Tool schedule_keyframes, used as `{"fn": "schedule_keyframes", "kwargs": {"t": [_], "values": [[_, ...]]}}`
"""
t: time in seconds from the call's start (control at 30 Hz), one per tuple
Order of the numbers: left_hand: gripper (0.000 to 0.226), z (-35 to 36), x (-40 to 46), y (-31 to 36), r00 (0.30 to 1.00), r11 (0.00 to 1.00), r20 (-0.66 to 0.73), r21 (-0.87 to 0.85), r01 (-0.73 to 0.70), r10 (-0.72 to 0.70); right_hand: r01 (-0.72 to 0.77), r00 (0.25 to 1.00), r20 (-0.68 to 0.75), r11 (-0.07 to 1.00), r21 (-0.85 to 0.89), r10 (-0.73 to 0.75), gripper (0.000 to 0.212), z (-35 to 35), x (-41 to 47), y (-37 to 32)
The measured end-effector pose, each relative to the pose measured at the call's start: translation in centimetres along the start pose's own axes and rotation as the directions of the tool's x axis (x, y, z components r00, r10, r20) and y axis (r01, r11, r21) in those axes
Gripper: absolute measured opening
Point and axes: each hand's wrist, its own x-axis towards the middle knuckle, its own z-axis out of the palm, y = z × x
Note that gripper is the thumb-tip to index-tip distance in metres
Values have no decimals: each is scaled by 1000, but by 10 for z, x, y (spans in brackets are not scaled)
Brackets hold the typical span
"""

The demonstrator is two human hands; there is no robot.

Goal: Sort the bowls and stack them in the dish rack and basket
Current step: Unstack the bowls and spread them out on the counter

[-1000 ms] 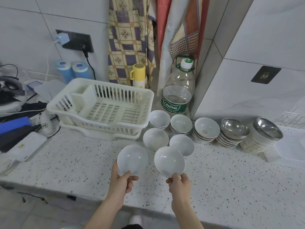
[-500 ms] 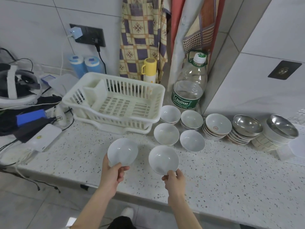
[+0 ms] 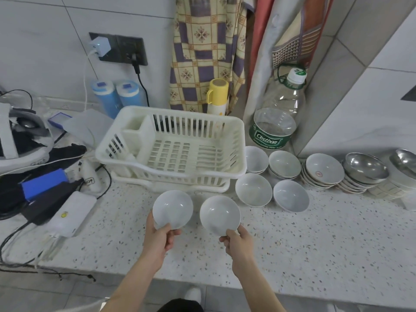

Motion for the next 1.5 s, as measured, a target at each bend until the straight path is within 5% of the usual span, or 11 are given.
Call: {"fn": "schedule_keyframes", "kwargs": {"t": [1.5], "values": [[69,-5,23,6,994,995,83,76,58,-65,-82,995,-59,997,8,82,36,24,29,2]]}}
